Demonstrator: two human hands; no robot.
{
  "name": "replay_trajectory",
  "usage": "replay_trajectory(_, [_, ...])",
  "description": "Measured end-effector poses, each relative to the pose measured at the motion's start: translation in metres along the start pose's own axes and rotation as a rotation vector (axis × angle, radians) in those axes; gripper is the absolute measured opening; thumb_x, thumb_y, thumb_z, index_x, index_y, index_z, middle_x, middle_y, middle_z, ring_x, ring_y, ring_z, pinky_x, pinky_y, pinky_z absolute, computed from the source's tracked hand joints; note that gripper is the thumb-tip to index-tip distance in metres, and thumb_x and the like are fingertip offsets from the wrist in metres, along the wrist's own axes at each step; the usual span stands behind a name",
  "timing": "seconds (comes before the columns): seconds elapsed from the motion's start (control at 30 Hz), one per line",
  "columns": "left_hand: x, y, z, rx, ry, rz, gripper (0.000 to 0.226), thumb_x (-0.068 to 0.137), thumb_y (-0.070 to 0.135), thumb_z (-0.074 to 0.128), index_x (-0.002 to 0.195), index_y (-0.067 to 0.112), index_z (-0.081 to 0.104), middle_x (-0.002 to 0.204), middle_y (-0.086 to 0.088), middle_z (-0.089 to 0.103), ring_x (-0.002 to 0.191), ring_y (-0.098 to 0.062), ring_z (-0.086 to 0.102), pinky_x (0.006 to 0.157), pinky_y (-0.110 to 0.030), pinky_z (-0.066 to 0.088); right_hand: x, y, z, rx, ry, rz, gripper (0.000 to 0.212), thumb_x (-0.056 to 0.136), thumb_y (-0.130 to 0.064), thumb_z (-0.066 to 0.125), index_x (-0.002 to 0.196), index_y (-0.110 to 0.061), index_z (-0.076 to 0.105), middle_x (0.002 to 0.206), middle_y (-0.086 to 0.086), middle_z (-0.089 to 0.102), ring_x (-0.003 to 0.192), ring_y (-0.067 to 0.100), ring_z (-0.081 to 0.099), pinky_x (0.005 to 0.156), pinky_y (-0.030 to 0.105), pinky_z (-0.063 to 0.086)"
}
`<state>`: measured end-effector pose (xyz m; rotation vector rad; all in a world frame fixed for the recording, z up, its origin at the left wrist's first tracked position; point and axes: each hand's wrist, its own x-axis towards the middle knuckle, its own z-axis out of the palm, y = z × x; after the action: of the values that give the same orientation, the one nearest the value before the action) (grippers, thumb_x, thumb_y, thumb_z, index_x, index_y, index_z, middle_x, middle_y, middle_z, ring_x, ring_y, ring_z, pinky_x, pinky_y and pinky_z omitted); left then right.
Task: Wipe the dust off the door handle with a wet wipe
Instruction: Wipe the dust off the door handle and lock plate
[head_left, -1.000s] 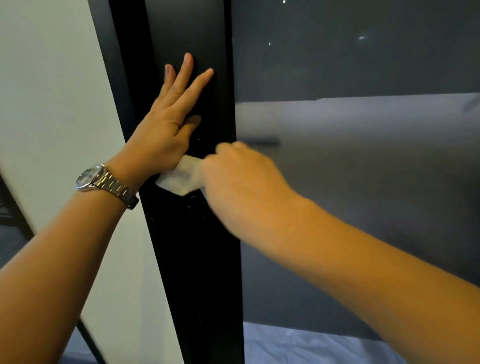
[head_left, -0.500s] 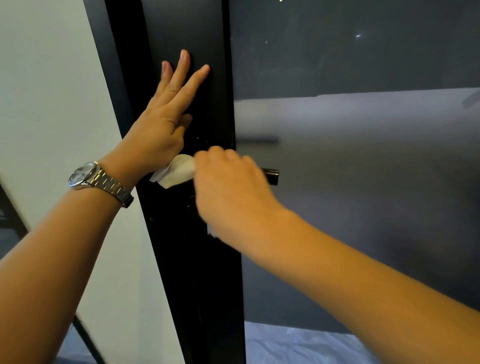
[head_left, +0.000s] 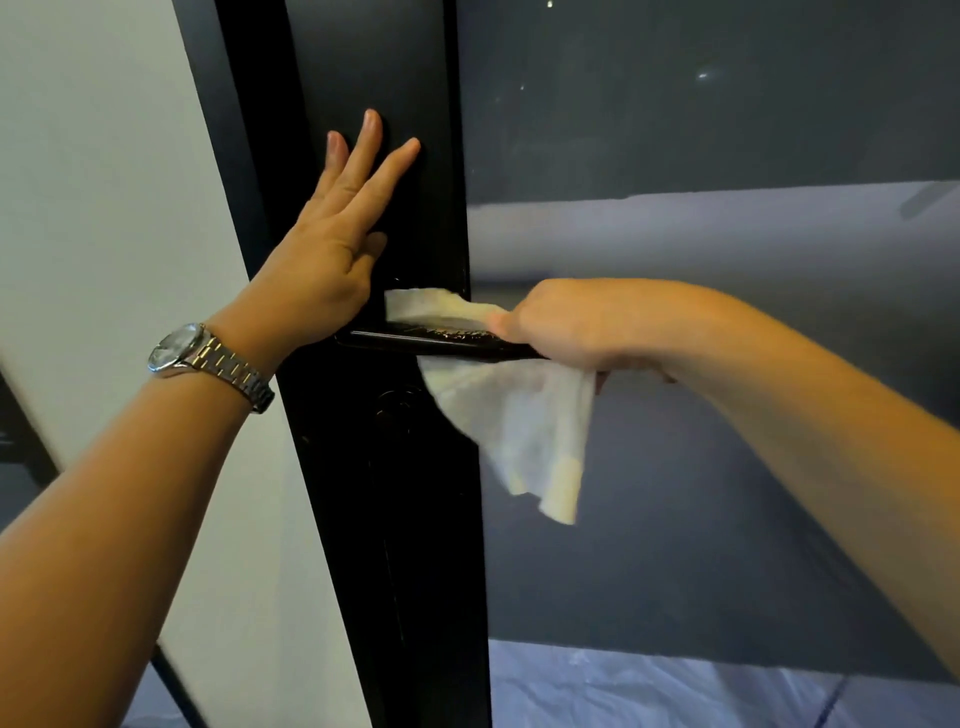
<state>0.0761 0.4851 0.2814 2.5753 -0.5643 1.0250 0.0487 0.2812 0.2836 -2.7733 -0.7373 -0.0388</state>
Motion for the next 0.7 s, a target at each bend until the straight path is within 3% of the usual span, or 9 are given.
replay_trajectory(0.07, [-0.001, 0.001, 0.000, -0.008, 0.003, -0.001, 0.072, 0.091, -0.005, 0.035, 0.144, 0.033, 0.006, 0.155, 0.006, -0.013, 0.140, -0.017, -0.018, 0.106, -0.030, -0.007, -0.011, 0.010, -0.006, 0.004, 0.014, 0.066, 0.041, 0.101, -0.013, 0.035, 0.062, -0.015, 0.045, 0.072, 0.005, 0.049, 0.051, 0.019, 0.041, 0.045, 0.024, 0.033])
replay_trajectory(0.13, [-0.001, 0.003, 0.000, -0.009, 0.005, -0.008, 0.071, 0.091, -0.005, 0.036, 0.144, 0.032, 0.006, 0.155, 0.006, -0.012, 0.140, -0.018, -0.018, 0.105, -0.030, -0.006, -0.026, 0.020, -0.016, 0.166, 0.009, 0.115, 0.041, 0.098, -0.015, 0.043, 0.058, -0.016, 0.055, 0.069, 0.006, 0.048, 0.056, 0.020, 0.041, 0.051, 0.025, 0.033])
replay_trajectory(0.23, [-0.002, 0.007, -0.001, -0.015, -0.003, -0.030, 0.069, 0.092, 0.001, 0.040, 0.144, 0.032, 0.007, 0.155, 0.005, -0.011, 0.141, -0.019, -0.017, 0.108, -0.033, -0.005, -0.039, 0.027, -0.028, 0.399, 0.061, 0.133, 0.024, 0.095, -0.013, 0.050, 0.073, -0.010, 0.059, 0.070, 0.008, 0.055, 0.062, 0.021, 0.054, 0.060, 0.028, 0.044])
replay_trajectory(0.43, [-0.008, 0.026, -0.012, 0.039, -0.054, -0.103, 0.074, 0.088, 0.018, 0.055, 0.145, 0.030, 0.010, 0.156, 0.005, -0.007, 0.142, -0.020, -0.008, 0.114, -0.040, 0.002, -0.043, 0.030, -0.032, 0.423, 0.080, 0.157, 0.012, 0.088, -0.010, 0.060, 0.076, -0.009, 0.061, 0.078, 0.013, 0.058, 0.072, 0.025, 0.058, 0.073, 0.035, 0.054])
replay_trajectory(0.5, [-0.009, 0.037, -0.019, 0.014, -0.043, -0.147, 0.066, 0.088, 0.026, 0.055, 0.144, 0.029, 0.021, 0.156, 0.005, 0.004, 0.142, -0.020, 0.006, 0.114, -0.039, 0.012, -0.045, 0.035, -0.029, 0.416, 0.051, 0.169, 0.009, 0.086, -0.010, 0.062, 0.079, -0.007, 0.065, 0.079, 0.014, 0.058, 0.073, 0.024, 0.056, 0.075, 0.035, 0.054])
replay_trajectory(0.57, [-0.009, 0.053, -0.029, -0.081, -0.016, -0.190, 0.052, 0.086, 0.039, 0.054, 0.135, 0.029, 0.042, 0.148, 0.004, 0.034, 0.133, -0.014, 0.035, 0.105, -0.028, 0.030, -0.050, 0.040, -0.027, 0.424, 0.030, 0.158, 0.008, 0.085, -0.010, 0.064, 0.088, -0.004, 0.069, 0.079, 0.013, 0.061, 0.071, 0.021, 0.057, 0.066, 0.028, 0.052])
replay_trajectory(0.6, [-0.009, 0.063, -0.032, -0.165, -0.038, -0.191, 0.046, 0.083, 0.046, 0.054, 0.127, 0.030, 0.051, 0.134, 0.007, 0.050, 0.119, -0.003, 0.049, 0.095, -0.017, 0.038, -0.052, 0.041, -0.026, 0.433, 0.028, 0.156, 0.010, 0.084, -0.010, 0.065, 0.091, -0.005, 0.070, 0.079, 0.011, 0.064, 0.069, 0.019, 0.059, 0.061, 0.023, 0.051])
replay_trajectory(0.67, [-0.012, 0.087, -0.034, -0.319, -0.150, -0.144, 0.045, 0.072, 0.057, 0.056, 0.111, 0.034, 0.061, 0.107, 0.017, 0.064, 0.090, 0.015, 0.058, 0.070, 0.001, 0.042, -0.056, 0.047, -0.026, 0.448, 0.021, 0.153, 0.008, 0.083, -0.012, 0.067, 0.090, -0.010, 0.071, 0.079, 0.007, 0.068, 0.069, 0.015, 0.062, 0.056, 0.019, 0.051])
replay_trajectory(0.7, [-0.013, 0.098, -0.032, -0.362, -0.211, -0.119, 0.047, 0.067, 0.059, 0.059, 0.106, 0.035, 0.063, 0.101, 0.019, 0.066, 0.085, 0.017, 0.059, 0.066, 0.003, 0.042, -0.059, 0.049, -0.026, 0.457, 0.016, 0.153, 0.007, 0.082, -0.013, 0.069, 0.088, -0.012, 0.071, 0.079, 0.006, 0.068, 0.069, 0.015, 0.063, 0.057, 0.019, 0.051])
